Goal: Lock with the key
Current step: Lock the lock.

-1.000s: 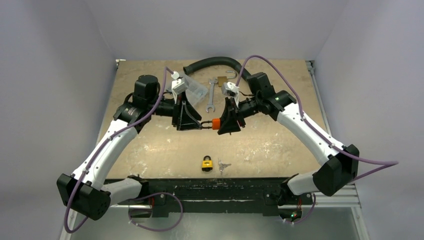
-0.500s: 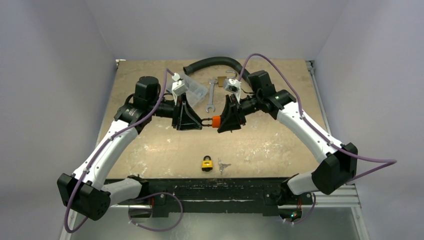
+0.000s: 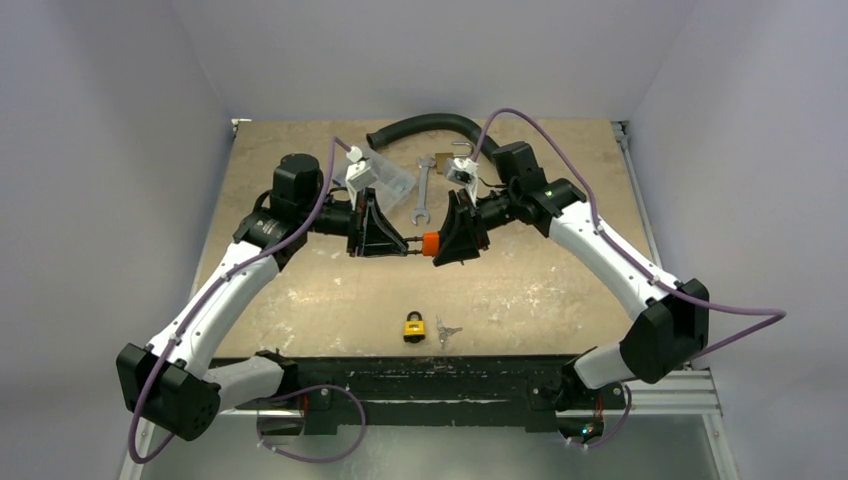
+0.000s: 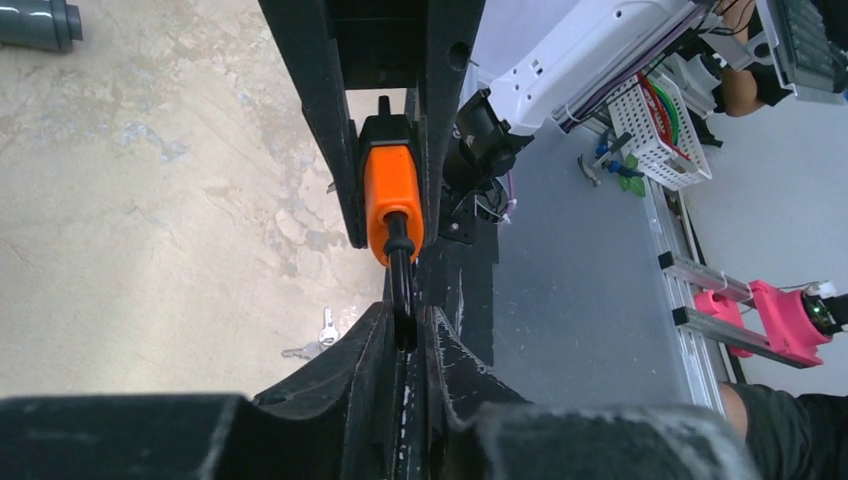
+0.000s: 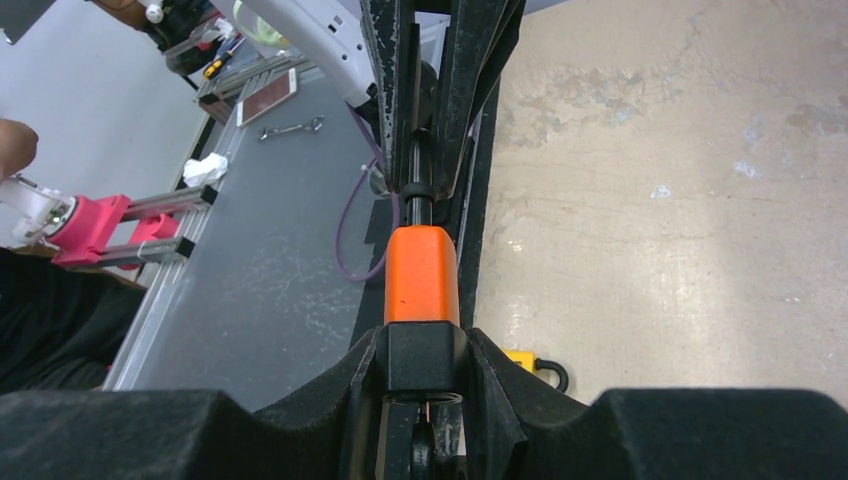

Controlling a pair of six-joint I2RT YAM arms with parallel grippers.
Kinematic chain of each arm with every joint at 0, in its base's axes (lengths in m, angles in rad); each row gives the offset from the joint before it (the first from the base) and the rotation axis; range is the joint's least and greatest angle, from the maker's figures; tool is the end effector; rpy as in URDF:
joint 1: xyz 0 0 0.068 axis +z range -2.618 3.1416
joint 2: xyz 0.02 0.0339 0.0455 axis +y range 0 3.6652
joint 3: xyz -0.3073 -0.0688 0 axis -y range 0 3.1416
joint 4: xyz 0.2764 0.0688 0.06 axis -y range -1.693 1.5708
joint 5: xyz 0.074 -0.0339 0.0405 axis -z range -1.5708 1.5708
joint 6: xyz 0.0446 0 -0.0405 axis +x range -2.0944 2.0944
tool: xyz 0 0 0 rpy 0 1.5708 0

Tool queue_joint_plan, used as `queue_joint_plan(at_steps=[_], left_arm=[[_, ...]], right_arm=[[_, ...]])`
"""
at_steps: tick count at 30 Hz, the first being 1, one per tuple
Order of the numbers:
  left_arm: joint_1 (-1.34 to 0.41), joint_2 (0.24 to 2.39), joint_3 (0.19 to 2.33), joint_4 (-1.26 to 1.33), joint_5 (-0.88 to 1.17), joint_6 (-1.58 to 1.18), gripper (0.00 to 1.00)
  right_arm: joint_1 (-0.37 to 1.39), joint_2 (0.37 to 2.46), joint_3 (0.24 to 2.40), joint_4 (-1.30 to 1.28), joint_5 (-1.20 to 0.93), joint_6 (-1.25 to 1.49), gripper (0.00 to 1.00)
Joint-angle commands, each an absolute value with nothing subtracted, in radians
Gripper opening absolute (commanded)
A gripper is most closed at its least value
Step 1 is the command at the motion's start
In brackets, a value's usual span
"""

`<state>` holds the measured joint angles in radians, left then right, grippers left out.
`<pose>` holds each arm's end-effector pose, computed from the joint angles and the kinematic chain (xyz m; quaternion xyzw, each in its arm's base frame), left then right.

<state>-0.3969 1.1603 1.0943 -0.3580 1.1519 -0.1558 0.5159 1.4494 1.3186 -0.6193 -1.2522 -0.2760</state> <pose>0.2251 -0.1385 0.3990 0.3780 0.6639 -0.5643 0.3129 0.2653 0.1992 0.3820 -0.5023 0.5954 0.5722 0.2566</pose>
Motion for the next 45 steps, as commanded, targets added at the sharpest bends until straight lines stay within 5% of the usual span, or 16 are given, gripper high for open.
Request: queue_joint_plan(at_steps=[1,3,24,45], left_arm=[[-0.409,1.159,1.075,-0.251,1.198,-0.235,0.09],[-0.411,1.163,1.064,-0.205,1.202,-0.286,0.00],[-0.492,1.225,0.979,0.070,1.134,-0.528,0.00],[-0.571,1.268,0.991,0.074,1.066,-0.496,0.00]], right_arm=[[0.513,1.441,1.342,-0.584,-1.292,-0.261,0.00],[0.514,1.443,1.343,-0.583,-1.285,-0.258,0.00],[0.546,1.483,1.386,-0.579,-1.229,-0.242,0.00],[0.589,1.502,1.430,-0.543,-1.227,-0.224,0.00]])
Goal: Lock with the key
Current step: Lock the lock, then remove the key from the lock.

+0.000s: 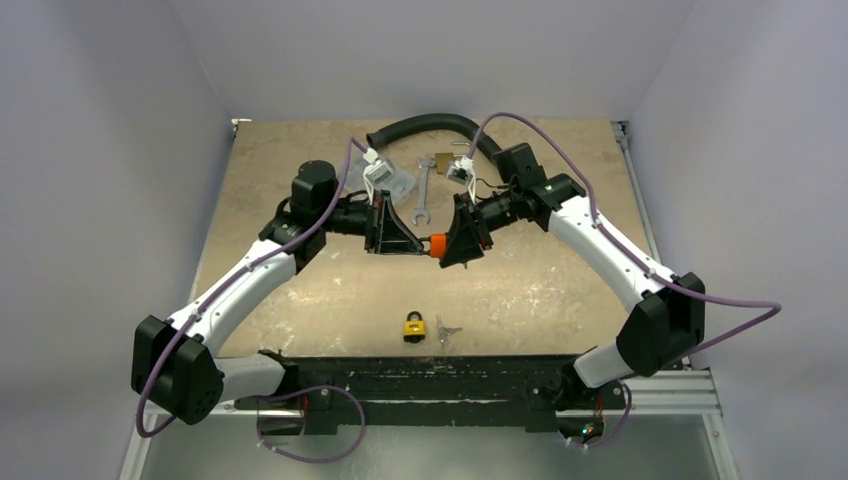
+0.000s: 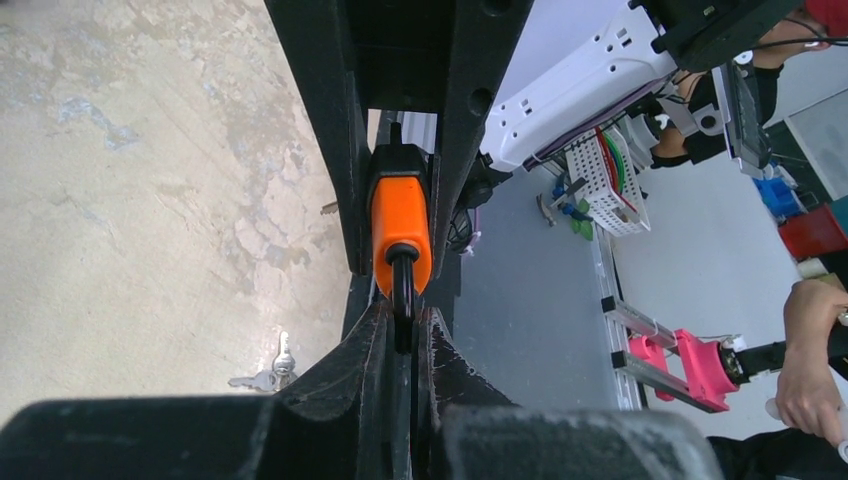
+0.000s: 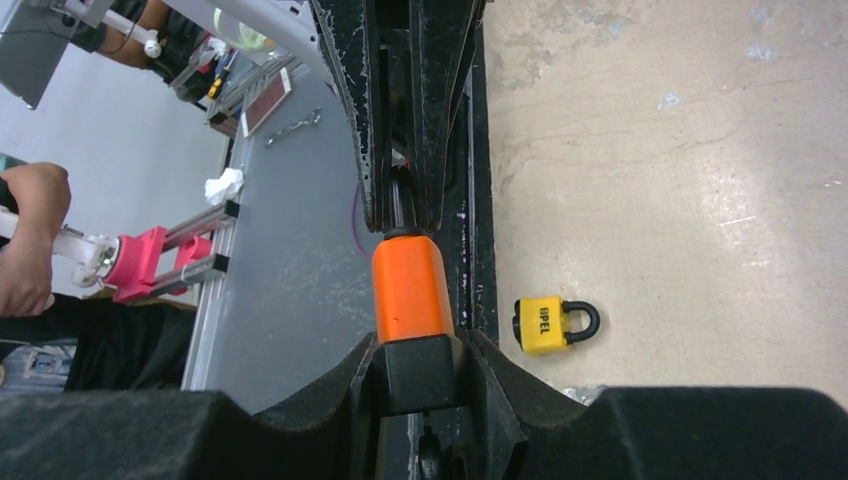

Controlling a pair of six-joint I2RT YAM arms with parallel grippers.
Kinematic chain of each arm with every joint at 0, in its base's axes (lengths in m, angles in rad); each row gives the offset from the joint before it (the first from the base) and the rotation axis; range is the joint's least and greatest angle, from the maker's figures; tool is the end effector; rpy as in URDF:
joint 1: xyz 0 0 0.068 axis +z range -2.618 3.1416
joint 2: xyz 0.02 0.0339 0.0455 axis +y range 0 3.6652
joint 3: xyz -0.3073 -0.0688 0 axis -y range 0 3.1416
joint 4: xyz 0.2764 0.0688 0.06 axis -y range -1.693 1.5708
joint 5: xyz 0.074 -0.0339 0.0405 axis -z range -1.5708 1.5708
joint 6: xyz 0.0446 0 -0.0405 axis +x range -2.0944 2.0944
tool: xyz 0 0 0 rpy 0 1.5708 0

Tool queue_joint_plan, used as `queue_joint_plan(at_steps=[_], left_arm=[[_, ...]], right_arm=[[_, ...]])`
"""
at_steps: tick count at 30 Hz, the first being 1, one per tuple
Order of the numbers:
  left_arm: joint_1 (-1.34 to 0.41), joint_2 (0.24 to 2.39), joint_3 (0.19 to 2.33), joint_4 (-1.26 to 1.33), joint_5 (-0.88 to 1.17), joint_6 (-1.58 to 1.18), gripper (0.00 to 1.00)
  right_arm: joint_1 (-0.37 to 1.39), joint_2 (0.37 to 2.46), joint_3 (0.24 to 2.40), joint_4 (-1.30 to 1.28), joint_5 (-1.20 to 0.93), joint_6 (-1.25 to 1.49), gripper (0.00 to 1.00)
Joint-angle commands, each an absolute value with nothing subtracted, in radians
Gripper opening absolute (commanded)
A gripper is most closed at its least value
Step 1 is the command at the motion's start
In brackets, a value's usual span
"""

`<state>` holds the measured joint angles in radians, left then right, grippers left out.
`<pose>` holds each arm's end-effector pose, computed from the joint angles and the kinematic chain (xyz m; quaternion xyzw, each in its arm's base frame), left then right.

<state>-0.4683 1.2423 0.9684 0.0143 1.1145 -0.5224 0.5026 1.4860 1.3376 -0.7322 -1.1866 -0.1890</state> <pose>0.2440 -0.1683 0.3633 0.3041 0.6812 -0.6148 0.2559 0.2727 0.1971 0.3682 -0.4424 0.6699 0.5635 0.1949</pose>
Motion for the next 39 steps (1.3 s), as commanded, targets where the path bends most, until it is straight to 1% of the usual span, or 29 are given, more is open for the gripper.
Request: queue_joint_plan(at_steps=[1,3,6,9,12,14,15,18,21,23,27,32,35,39], left_arm=[[-0.567,1.265,1.006,0.027,1.050,-0.456,0.00],[-0.545,1.253,1.029,-0.055,1.023,-0.396,0.00],[-0.491,1.233,1.042,-0.080,1.026,-0.373,0.00],[-0.463,1.221,1.064,-0.121,1.026,-0.331,0.00],[-0.455,1.213,1.086,-0.184,1.022,-0.277,0.00],[-0.450,1.211,1.091,-0.199,1.023,-0.268,0.00],[-0.450,1.210,1.091,-0.204,1.022,-0.263,0.00],[-0.446,1.213,1.090,-0.216,1.022,-0.245,0.00],[-0.445,1.216,1.086,-0.218,1.031,-0.238,0.00],[-0.445,1.219,1.085,-0.213,1.050,-0.237,0.00],[-0.445,1.221,1.085,-0.203,1.081,-0.242,0.00],[-0.445,1.227,1.081,-0.196,1.078,-0.246,0.00],[-0.445,1.233,1.078,-0.188,1.080,-0.249,0.00],[-0.445,1.236,1.075,-0.183,1.084,-0.251,0.00]], right_arm=[[0.589,1.500,1.428,-0.556,-1.230,-0.239,0.00],[0.587,1.494,1.423,-0.570,-1.231,-0.259,0.00],[0.580,1.479,1.411,-0.590,-1.205,-0.285,0.00],[0.549,1.469,1.406,-0.608,-1.196,-0.300,0.18],[0.496,1.463,1.412,-0.637,-1.174,-0.318,0.50],[0.459,1.462,1.422,-0.674,-1.170,-0.346,0.64],[0.440,1.462,1.431,-0.711,-1.171,-0.375,0.69],[0.396,1.465,1.466,-0.816,-1.165,-0.461,0.74],[0.379,1.464,1.495,-0.923,-1.137,-0.558,0.75],[0.377,1.458,1.499,-0.971,-1.114,-0.615,0.72],[0.379,1.446,1.485,-1.018,-1.101,-0.668,0.62],[0.379,1.463,1.490,-1.106,-1.102,-0.747,0.56],[0.380,1.482,1.491,-1.136,-1.122,-0.777,0.46],[0.379,1.491,1.493,-1.136,-1.127,-0.784,0.39]])
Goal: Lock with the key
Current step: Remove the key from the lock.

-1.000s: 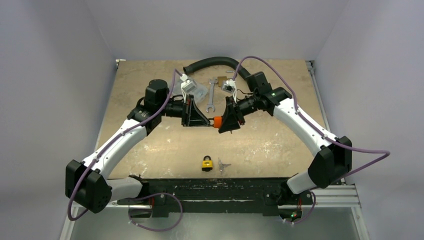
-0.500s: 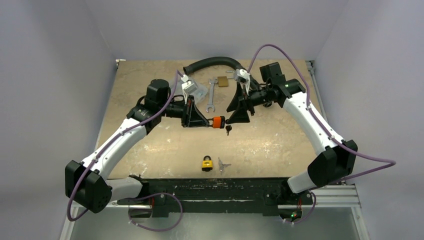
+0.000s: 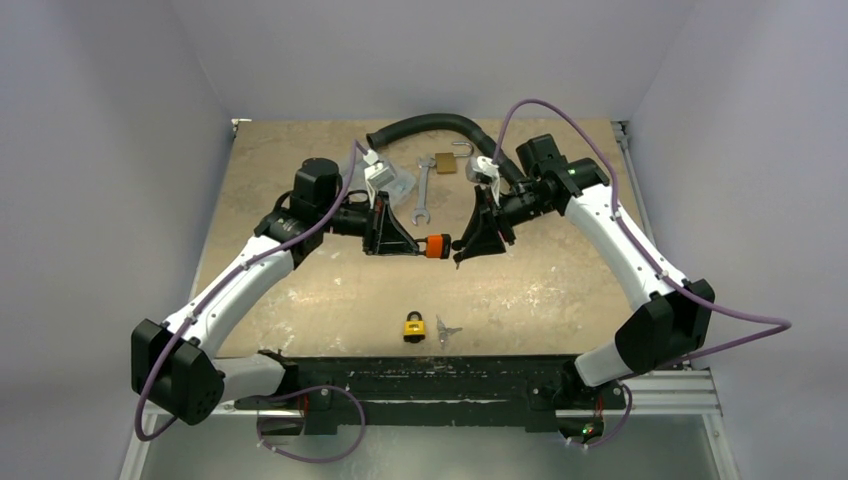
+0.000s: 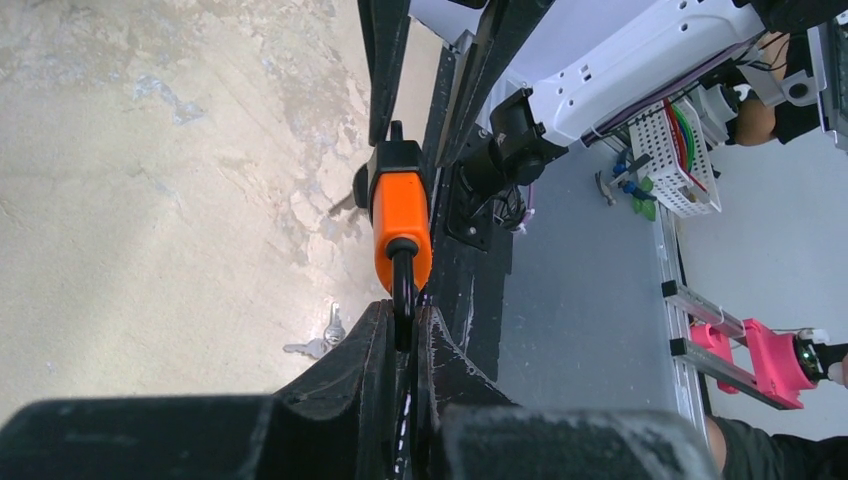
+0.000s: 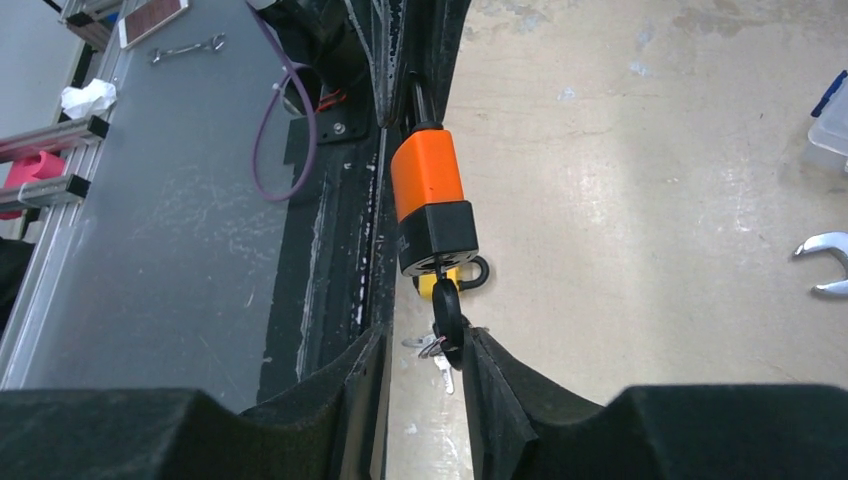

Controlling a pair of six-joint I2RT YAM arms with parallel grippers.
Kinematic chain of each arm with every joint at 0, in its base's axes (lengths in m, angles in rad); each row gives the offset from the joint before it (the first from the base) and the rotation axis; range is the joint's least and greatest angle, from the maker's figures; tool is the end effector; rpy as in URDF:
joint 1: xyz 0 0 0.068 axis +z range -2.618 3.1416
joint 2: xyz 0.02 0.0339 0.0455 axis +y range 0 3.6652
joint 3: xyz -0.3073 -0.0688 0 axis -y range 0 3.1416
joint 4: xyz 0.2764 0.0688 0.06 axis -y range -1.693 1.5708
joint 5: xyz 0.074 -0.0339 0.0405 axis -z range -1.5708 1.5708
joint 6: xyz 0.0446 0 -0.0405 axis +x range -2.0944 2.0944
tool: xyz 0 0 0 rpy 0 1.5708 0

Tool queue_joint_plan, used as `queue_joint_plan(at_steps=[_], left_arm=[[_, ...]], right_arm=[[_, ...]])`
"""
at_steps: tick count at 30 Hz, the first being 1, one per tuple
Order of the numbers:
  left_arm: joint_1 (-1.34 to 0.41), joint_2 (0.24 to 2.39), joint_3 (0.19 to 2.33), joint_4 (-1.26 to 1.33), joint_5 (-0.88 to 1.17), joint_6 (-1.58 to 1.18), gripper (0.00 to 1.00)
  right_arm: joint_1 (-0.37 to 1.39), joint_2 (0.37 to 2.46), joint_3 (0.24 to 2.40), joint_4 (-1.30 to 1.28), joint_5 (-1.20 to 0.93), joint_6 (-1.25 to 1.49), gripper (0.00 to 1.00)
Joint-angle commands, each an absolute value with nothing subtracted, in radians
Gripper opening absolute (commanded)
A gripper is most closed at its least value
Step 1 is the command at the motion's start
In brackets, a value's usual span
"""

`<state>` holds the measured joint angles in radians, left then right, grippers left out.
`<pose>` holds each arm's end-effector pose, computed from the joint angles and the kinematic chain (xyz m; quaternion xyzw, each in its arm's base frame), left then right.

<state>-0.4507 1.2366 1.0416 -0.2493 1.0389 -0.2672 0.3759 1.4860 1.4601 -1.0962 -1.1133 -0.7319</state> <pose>0.2436 -0.1606 0.3676 0.3312 0.7066 -0.5558 0.2865 0.2760 0.1519 0.3881 -0.5354 0.6422 0.4735 0.2771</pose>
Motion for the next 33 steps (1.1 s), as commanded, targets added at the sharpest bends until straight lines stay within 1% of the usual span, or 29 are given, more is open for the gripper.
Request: queue_joint_plan(at_steps=[1,7,11,13,14,18,22,27,33], left_arm=[[-0.445,1.237,1.075,-0.182,1.084,-0.252,0.00],[-0.445,1.236,1.071,-0.175,1.091,-0.260,0.00],[-0.445,1.235,1.071,-0.172,1.094,-0.262,0.00],[-0.446,1.236,1.071,-0.170,1.095,-0.266,0.00],[-0.445,1.235,1.071,-0.167,1.095,-0.268,0.00],[-0.445,1.233,1.077,-0.163,1.092,-0.274,0.00],[-0.426,1.236,1.092,-0.163,1.072,-0.275,0.00],[-0.364,1.242,1.108,-0.129,1.083,-0.301,0.00],[-0.337,1.259,1.149,-0.143,1.087,-0.273,0.00]], right_arm=[[0.380,1.489,1.491,-1.128,-1.127,-0.777,0.38],[0.379,1.462,1.458,-1.015,-1.123,-0.664,0.37],[0.380,1.453,1.449,-0.983,-1.119,-0.637,0.23],[0.380,1.455,1.447,-0.985,-1.117,-0.637,0.19],[0.380,1.454,1.447,-0.988,-1.116,-0.640,0.13],[0.379,1.457,1.439,-1.010,-1.103,-0.674,0.00],[0.379,1.460,1.432,-1.030,-1.085,-0.704,0.00],[0.371,1.444,1.403,-1.037,-1.032,-0.713,0.00],[0.312,1.412,1.357,-1.044,-1.033,-0.729,0.00]])
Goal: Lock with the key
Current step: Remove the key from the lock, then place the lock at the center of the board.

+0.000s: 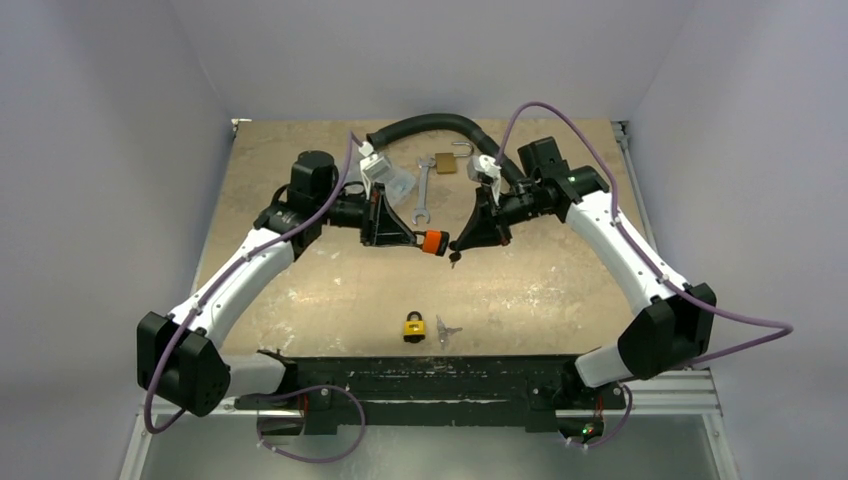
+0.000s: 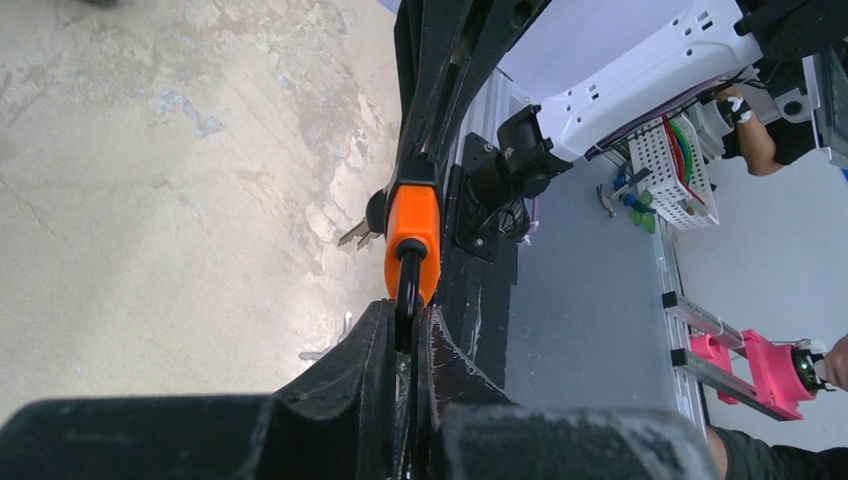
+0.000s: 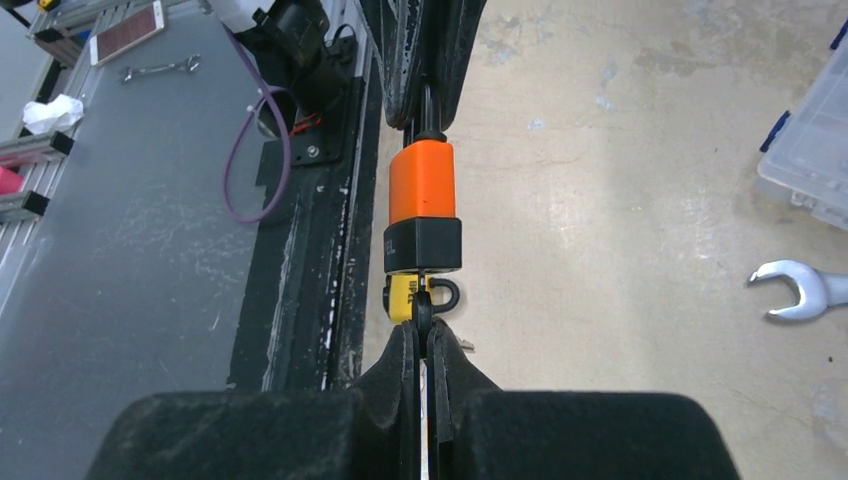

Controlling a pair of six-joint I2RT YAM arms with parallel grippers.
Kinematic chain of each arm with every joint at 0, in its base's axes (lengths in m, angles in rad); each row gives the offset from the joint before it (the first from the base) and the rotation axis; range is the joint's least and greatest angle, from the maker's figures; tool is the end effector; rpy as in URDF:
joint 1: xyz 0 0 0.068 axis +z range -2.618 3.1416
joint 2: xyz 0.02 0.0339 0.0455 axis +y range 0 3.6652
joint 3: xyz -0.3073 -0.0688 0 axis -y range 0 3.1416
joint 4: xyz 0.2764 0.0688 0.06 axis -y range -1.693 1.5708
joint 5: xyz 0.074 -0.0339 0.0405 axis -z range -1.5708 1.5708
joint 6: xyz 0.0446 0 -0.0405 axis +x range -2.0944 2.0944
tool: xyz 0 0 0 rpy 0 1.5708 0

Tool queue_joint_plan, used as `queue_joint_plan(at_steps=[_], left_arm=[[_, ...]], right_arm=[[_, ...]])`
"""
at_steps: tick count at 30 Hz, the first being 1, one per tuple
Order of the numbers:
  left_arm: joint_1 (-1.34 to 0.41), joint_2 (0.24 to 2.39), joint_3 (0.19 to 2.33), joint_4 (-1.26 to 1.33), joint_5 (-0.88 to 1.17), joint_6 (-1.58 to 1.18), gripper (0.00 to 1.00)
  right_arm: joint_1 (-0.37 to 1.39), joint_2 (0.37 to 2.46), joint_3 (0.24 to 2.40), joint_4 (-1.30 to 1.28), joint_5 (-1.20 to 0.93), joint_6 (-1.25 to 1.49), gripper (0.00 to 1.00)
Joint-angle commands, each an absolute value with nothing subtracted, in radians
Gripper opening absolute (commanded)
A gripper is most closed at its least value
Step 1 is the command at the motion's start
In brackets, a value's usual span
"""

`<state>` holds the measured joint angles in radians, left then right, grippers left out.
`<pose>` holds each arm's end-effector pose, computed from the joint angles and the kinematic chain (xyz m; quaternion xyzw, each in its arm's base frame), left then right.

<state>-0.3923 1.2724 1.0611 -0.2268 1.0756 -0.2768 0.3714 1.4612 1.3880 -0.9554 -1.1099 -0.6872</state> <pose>0.2610 -0.1505 0.3675 0.3162 0.7077 -0.5596 0.2933 0.2789 0.1515 0.3782 -0.5353 0.6356 0.4656 0.3046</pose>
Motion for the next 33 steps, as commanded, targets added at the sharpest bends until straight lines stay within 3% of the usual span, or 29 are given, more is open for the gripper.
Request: queue_joint_plan(at_steps=[1,12,19,24,33], left_arm=[[-0.335,1.262,1.153,-0.143,1.087,-0.272,0.00],[-0.317,1.271,1.167,-0.175,1.054,-0.206,0.00],[-0.331,1.310,1.185,-0.271,1.057,-0.053,0.00],[-0.478,1.406,1.230,-0.458,0.990,0.159,0.00],[-0.717,1.644,1.341,-0.551,0.976,0.229,0.00]], right_arm=[[0.297,1.410,1.356,-1.051,-1.041,-0.735,0.00],[0.179,1.416,1.342,-1.166,-1.071,-0.825,0.00],[0.111,1.328,1.223,-0.959,-0.866,-0.560,0.00],[0.084,1.276,1.160,-0.906,-0.715,-0.467,0.00],[-0.031,1.137,1.114,-0.913,-0.624,-0.485,0.00]])
